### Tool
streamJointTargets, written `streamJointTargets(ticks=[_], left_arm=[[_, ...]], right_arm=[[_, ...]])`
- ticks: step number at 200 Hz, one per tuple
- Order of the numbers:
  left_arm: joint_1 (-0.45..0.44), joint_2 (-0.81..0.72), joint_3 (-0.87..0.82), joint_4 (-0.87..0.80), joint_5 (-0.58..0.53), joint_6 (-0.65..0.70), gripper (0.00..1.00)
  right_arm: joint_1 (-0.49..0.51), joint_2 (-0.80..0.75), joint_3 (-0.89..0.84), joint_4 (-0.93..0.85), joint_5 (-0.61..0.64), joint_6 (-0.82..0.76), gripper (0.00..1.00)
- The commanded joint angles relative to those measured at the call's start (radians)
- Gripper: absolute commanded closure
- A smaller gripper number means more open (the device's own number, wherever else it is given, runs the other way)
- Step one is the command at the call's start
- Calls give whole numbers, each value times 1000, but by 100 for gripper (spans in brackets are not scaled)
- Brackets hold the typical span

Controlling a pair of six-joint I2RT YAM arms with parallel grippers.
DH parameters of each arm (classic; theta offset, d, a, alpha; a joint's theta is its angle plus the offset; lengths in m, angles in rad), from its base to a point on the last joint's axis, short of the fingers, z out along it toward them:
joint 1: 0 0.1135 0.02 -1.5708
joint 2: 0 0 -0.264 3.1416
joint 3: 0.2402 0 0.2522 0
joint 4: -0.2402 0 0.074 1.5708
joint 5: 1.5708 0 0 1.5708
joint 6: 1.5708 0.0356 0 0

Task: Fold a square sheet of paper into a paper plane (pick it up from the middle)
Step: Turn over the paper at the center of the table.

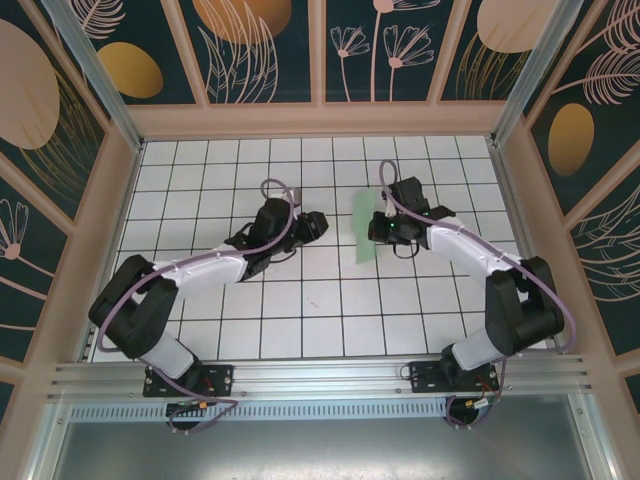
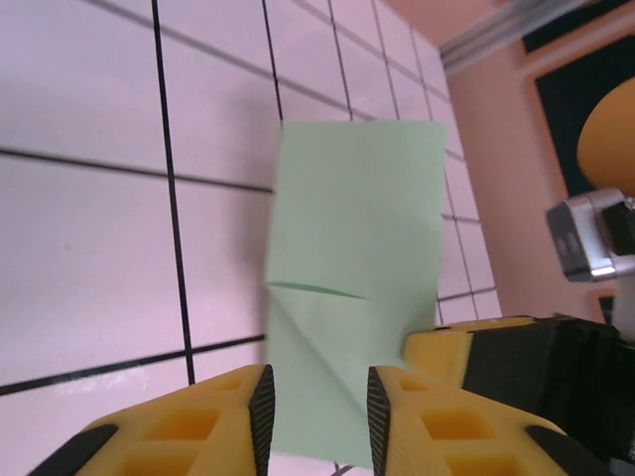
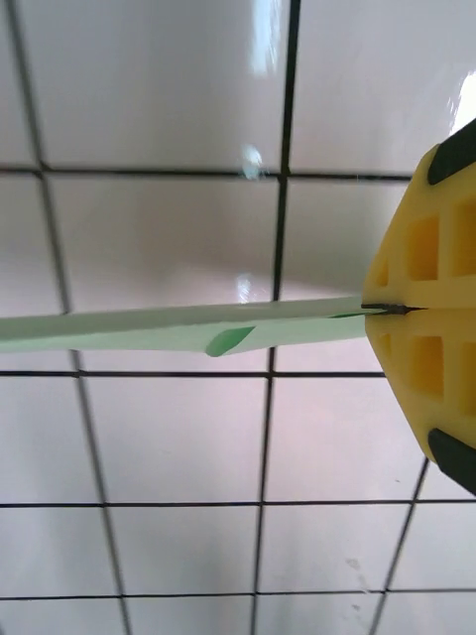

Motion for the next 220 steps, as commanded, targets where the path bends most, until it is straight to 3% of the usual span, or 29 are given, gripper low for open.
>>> streamJointTargets(ticks=[1,26,69,111,142,155,174,220], left_arm=[[4,-85,-53,-84,-182,20,62],[12,-170,-107,-87,-266,13,59],[28,-309,-184,-153,-439,-35,58],[54,-464,-251,-259,-589,-90,59],[59,-559,-282,-292,-639,-80,59],[59,-573,-283,-294,-632,-59,59],[59,-564,-277,-292,-602,-34,58],[59,-463,-239,-206,-432,40,58]], right_arm=[[60,-47,99,-308,416,-36,98],[181,16,188,-500,698,15,99],[386,214,240,-582,786,106,98],[567,438,354,-566,716,153,94],[608,521,389,-500,608,160,89],[605,518,369,-443,535,148,86],[599,493,335,-363,434,132,68],[515,231,187,-176,224,111,55]])
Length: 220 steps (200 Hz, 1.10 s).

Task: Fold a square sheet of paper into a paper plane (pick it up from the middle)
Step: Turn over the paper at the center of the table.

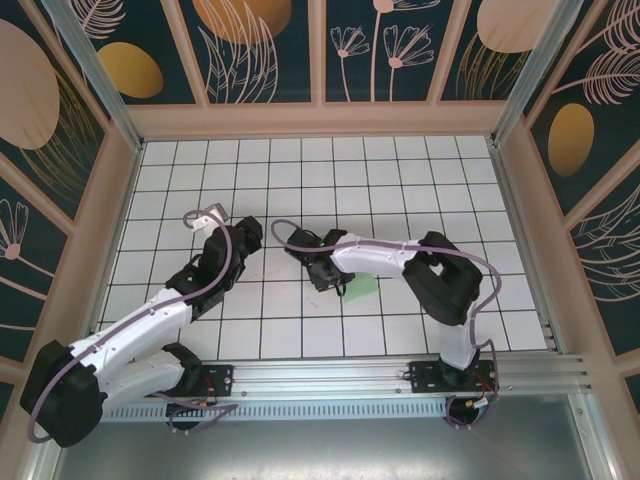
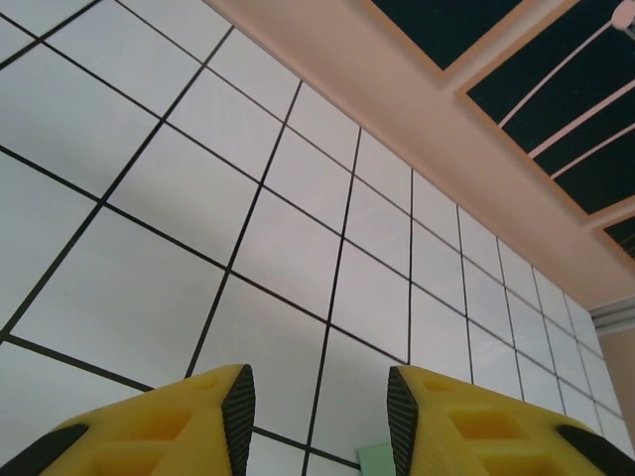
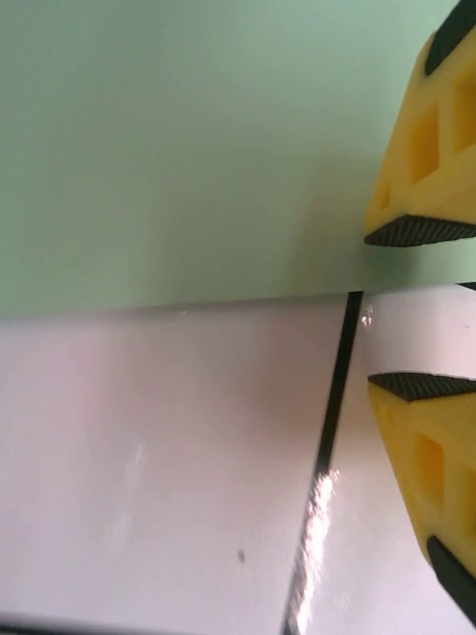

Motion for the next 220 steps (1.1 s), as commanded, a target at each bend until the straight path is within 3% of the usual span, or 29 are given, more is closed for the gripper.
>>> streamJointTargets(ticks=[1,25,45,79,93,129,169,220], left_arm=[[5,62,35,46,111,68,58],[3,185,78,140,329,84,67],[-34,349,142,205,521,72,78],[-179,596,311,127,626,90,81],[-232,637,360,59,591,138,78],[-370,669,502,-220,395,334,54],[-500,762,611,-444,237,494,51],[-584,892,737,-602,47,642,40]], right_arm=[[-49,-184,-77,133,-171,-10,55],[-155,-371,-214,228,-207,7,50],[-312,-479,-361,322,-354,21,50],[-535,-588,-559,463,-561,28,51],[-604,-606,-614,506,-641,28,51],[-703,-617,-699,544,-732,13,52],[-802,-647,-752,579,-815,23,52],[-843,-661,-734,510,-743,-11,52]])
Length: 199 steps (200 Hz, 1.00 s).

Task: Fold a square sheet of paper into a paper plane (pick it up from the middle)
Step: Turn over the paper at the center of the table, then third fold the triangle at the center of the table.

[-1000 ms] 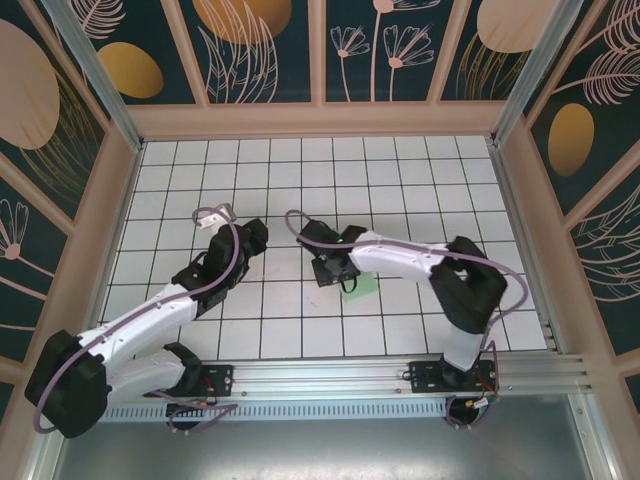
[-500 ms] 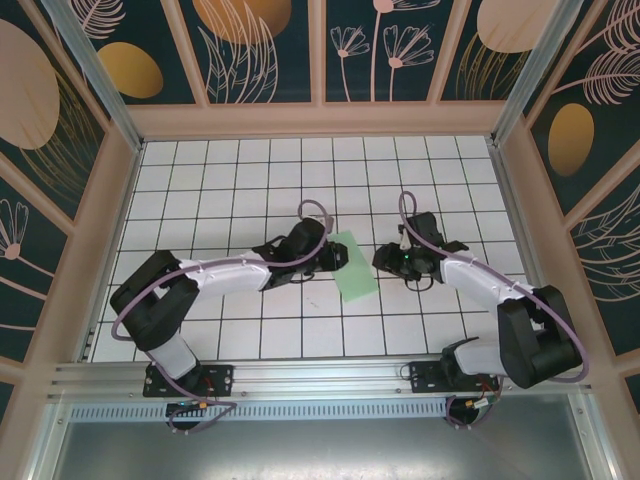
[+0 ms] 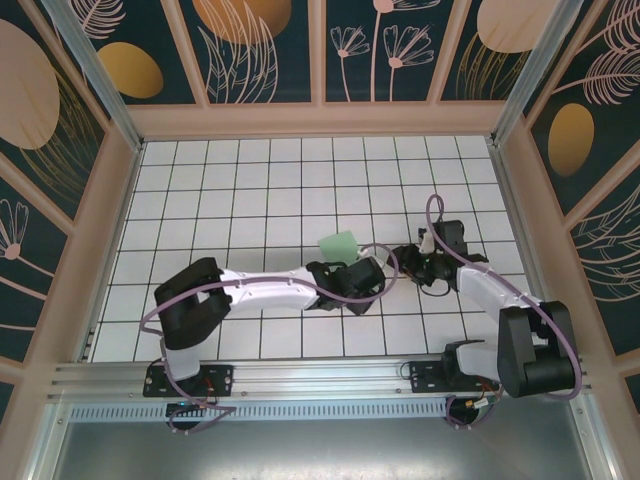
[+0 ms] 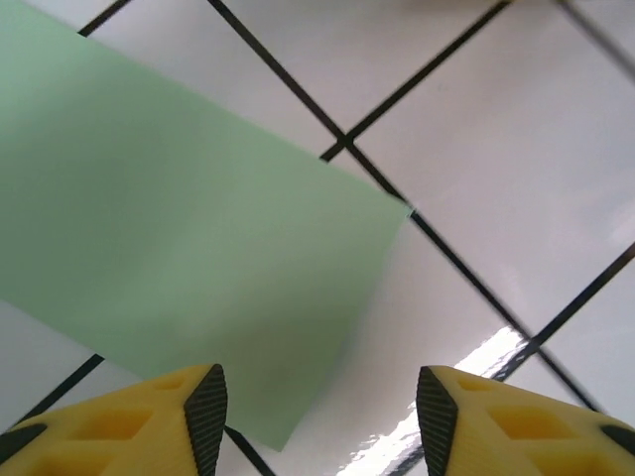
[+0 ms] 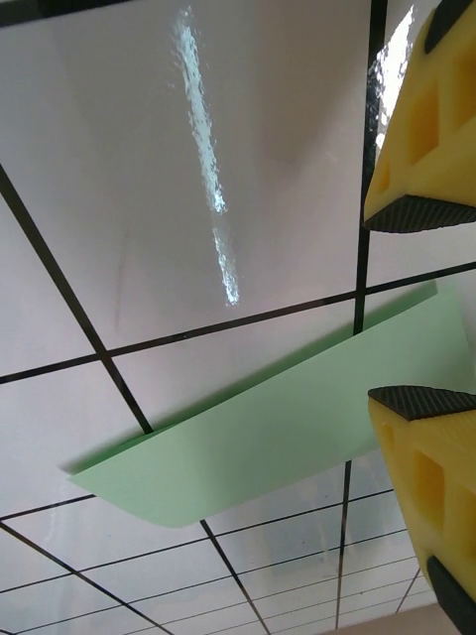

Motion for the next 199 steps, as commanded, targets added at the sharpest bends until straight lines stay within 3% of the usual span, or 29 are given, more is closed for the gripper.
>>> streamJointTargets(ticks=[1,26,67,113,133,154,199], left_arm=[[-16,42,56,-135,-131,113,40],[-18,60,63,-139,-115,150,37],[-17,115,113,-162,-180,206,36],[-17,135,131,-158,-118,266,31],[-18,160,137,-168,-191,281,31],[-18,180,154,-176,-242,287,39],[-17,149,143,-127,-261,272,69]], right_arm=[[-11,-22,6,-16,1,-25,52],[-12,-32,6,-12,8,-21,51],[-11,-21,10,-8,10,-23,51],[-12,-17,6,-2,19,-23,51],[-11,-17,3,-3,20,-24,51],[-12,-19,-3,-3,18,-21,50],[-12,-20,-4,-12,17,-26,50]])
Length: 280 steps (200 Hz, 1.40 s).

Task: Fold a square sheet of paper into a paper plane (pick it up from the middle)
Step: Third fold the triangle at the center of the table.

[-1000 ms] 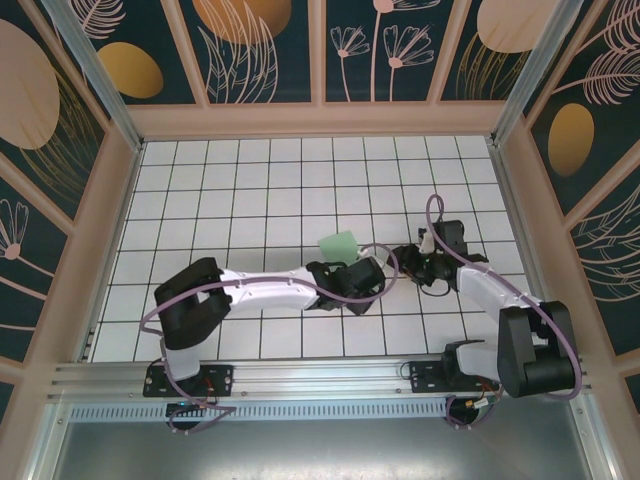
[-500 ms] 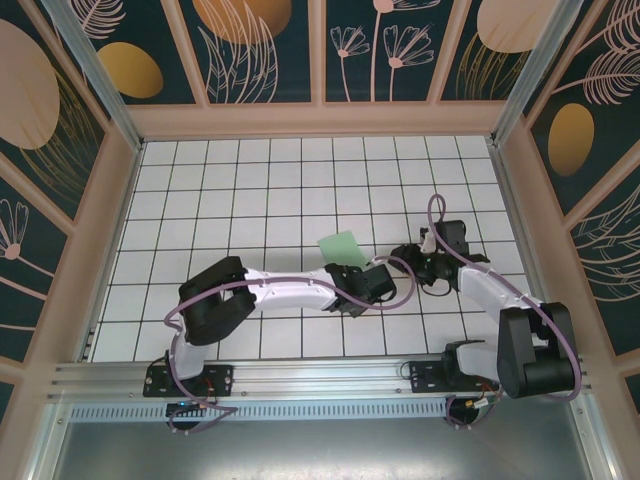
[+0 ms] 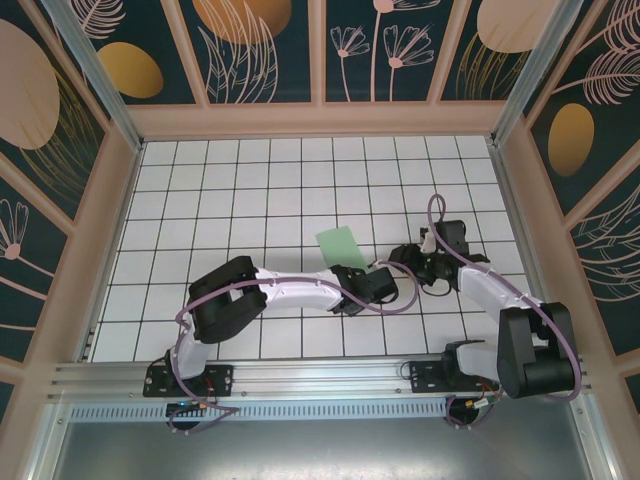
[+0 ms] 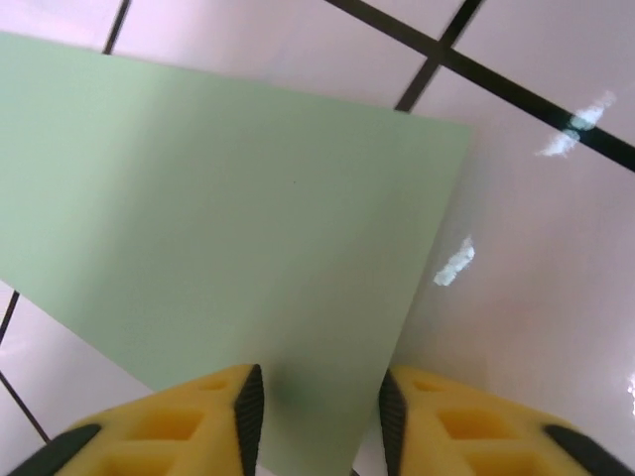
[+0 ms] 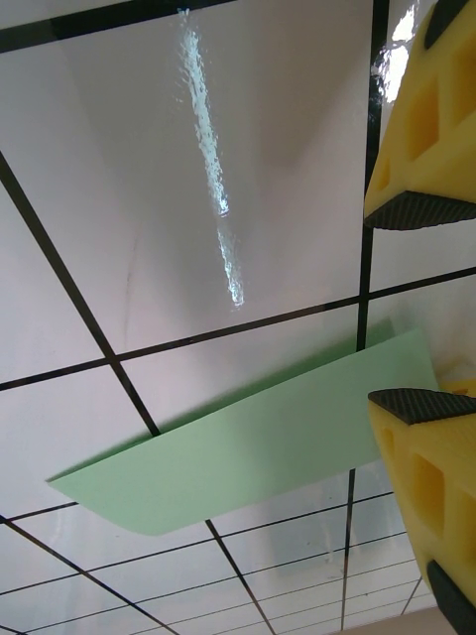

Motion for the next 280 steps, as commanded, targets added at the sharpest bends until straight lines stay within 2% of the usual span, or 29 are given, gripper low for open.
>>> streamJointTargets(ticks=[1,50,85,143,162,177,216,244,280], left_arm=[[-1,-19,12,11,-36,-4,69],[0,-74,-47,117,-5,-47,100],[9,-126,-116,215,58,-95,100],[74,-255,-313,456,339,-134,100],[88,-268,-343,487,400,-134,100],[91,-269,-354,497,417,-133,100],[96,-279,-370,509,425,-129,100],[96,-292,-385,510,433,-120,100],[96,-306,-400,508,430,-100,100]], right_arm=[[-6,-14,-5,-8,13,-22,50],[-4,5,4,-6,1,-22,51],[3,26,17,2,-18,-21,51],[52,58,73,56,-97,-15,55],[60,81,93,87,-135,6,49],[70,106,116,104,-153,21,45],[105,211,163,102,-148,33,46],[120,290,172,146,-181,50,50],[151,358,216,143,-194,33,62]])
